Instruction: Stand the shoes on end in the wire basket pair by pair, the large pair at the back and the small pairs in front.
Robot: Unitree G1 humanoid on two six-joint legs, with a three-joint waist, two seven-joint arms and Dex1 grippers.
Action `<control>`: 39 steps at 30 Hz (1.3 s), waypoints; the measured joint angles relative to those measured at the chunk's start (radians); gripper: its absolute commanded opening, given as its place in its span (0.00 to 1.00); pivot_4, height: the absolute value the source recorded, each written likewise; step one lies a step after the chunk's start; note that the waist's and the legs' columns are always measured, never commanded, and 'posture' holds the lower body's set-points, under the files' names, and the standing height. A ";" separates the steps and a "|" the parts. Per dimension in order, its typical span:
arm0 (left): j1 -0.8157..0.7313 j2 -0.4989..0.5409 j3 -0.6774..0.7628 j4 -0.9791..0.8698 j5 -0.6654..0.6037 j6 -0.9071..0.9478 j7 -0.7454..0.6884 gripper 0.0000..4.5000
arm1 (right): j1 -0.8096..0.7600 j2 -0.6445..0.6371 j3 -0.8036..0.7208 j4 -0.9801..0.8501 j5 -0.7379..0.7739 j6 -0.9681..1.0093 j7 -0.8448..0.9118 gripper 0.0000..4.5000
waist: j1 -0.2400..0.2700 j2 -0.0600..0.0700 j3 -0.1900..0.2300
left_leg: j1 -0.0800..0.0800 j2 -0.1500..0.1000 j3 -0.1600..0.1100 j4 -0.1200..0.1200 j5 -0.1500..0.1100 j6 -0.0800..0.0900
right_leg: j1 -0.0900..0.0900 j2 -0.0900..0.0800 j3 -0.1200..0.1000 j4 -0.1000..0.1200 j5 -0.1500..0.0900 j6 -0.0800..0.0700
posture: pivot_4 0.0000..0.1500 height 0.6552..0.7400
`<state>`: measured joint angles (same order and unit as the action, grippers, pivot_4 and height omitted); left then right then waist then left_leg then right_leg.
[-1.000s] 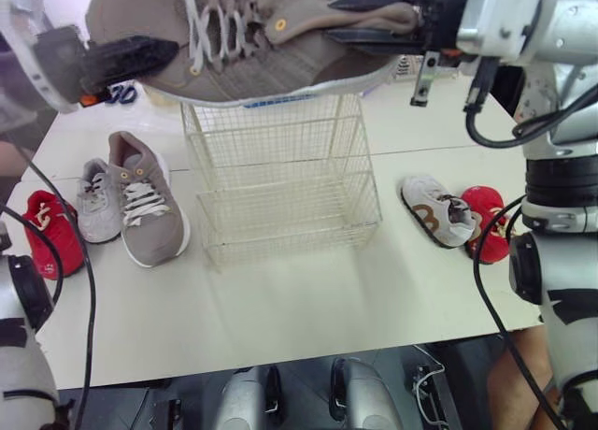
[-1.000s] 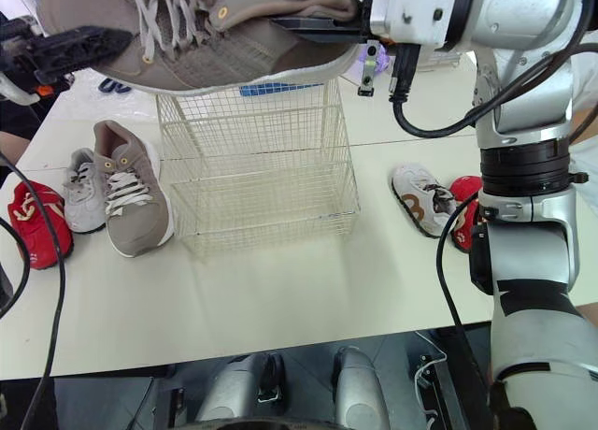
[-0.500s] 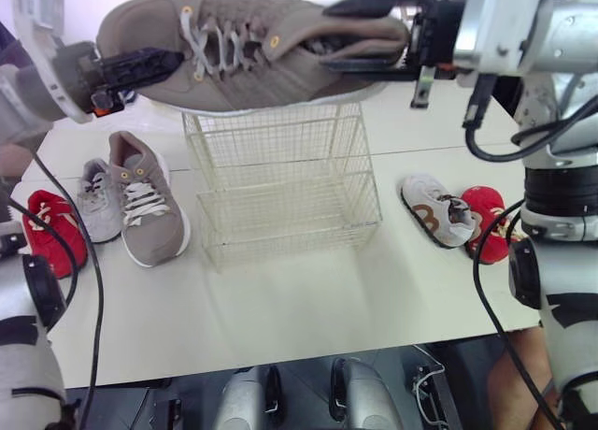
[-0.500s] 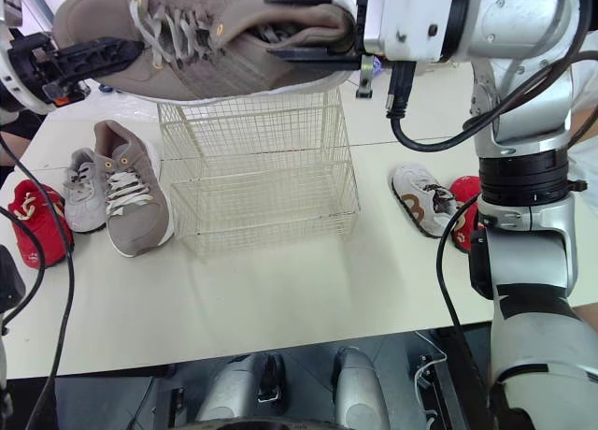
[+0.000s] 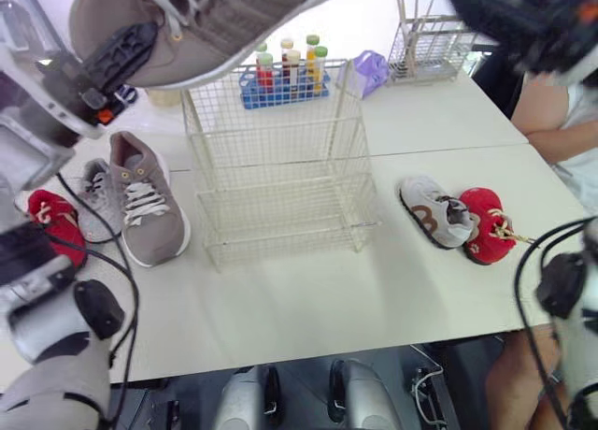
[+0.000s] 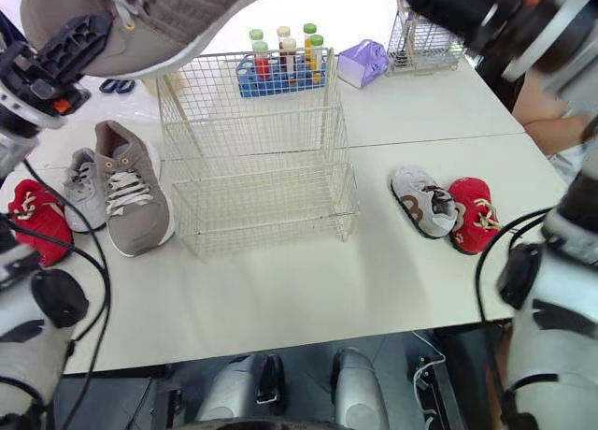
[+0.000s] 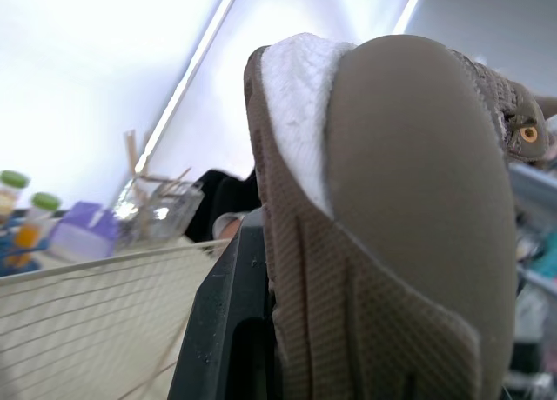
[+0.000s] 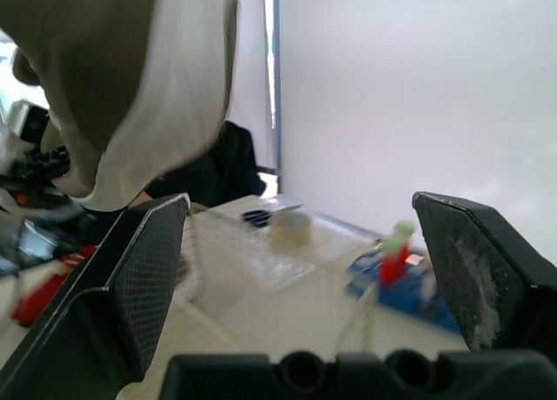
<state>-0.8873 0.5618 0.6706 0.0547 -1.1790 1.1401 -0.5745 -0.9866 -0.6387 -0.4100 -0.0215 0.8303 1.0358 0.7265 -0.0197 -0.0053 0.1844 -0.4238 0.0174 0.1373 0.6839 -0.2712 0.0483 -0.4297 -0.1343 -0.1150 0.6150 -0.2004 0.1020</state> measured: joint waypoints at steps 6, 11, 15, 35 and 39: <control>0.012 -0.114 0.001 -0.069 -0.115 -0.068 0.164 0.14 | -0.019 0.258 -0.008 -0.029 0.145 0.019 -0.230 0.99 | 0.005 0.003 0.002 | -0.004 0.000 0.001 0.000 0.001 -0.001 | -0.005 0.002 0.000 0.005 0.000 0.000 | 1.00 1.00; 0.049 -0.134 -0.032 -0.096 -0.161 -0.103 0.212 0.14 | -0.087 0.308 0.001 0.019 0.172 -0.060 -0.258 0.99 | 0.008 0.001 0.001 | -0.003 -0.001 0.000 0.000 0.001 0.000 | -0.001 0.002 -0.001 0.001 0.000 0.000 | 1.00 1.00; 0.068 -0.153 -0.062 -0.107 -0.196 -0.122 0.258 0.14 | -0.099 0.328 0.041 0.075 0.154 -0.121 -0.239 0.99 | 0.004 0.001 0.001 | -0.003 -0.001 0.000 0.000 0.001 0.000 | -0.002 0.002 -0.001 0.001 0.000 0.000 | 1.00 1.00; 0.172 -0.168 -0.148 -0.159 -0.372 -0.217 0.405 0.14 | -0.169 0.315 0.110 0.149 0.158 -0.203 -0.049 0.99 | 0.004 0.001 0.001 | -0.003 -0.001 0.000 -0.001 0.001 0.000 | -0.002 0.002 -0.001 0.000 0.000 0.000 | 1.00 1.00; 0.182 -0.166 -0.166 -0.177 -0.384 -0.237 0.425 0.14 | -0.193 0.318 0.120 0.185 0.151 -0.211 -0.045 0.99 | 0.003 0.001 0.001 | -0.003 -0.001 0.000 -0.001 0.001 0.000 | -0.002 0.002 -0.001 0.000 0.000 0.000 | 1.00 1.00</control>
<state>-0.7052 0.3954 0.5041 -0.1221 -1.5634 0.9030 -0.1491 -1.1798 -0.3207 -0.2899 0.1638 0.9813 0.8252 0.6814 -0.0164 -0.0043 0.1855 -0.4269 0.0167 0.1370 0.6833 -0.2707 0.0484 -0.4314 -0.1321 -0.1159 0.6150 -0.2004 0.1022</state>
